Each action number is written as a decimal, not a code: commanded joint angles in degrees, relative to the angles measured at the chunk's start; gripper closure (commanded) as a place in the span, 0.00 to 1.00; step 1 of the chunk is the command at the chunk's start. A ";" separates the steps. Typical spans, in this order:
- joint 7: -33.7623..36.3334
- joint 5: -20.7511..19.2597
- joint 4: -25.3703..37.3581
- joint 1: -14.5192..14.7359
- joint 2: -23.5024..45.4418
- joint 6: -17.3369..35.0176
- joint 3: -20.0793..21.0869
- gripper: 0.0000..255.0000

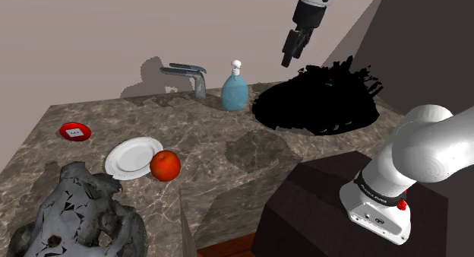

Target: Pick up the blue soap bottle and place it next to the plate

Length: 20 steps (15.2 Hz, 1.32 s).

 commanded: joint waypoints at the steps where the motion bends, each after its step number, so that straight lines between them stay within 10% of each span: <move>1: -0.35 -0.82 0.70 -0.31 3.81 3.98 0.10 0.00; 20: 2.35 -10.93 25.14 -2.20 41.98 24.73 1.04 0.00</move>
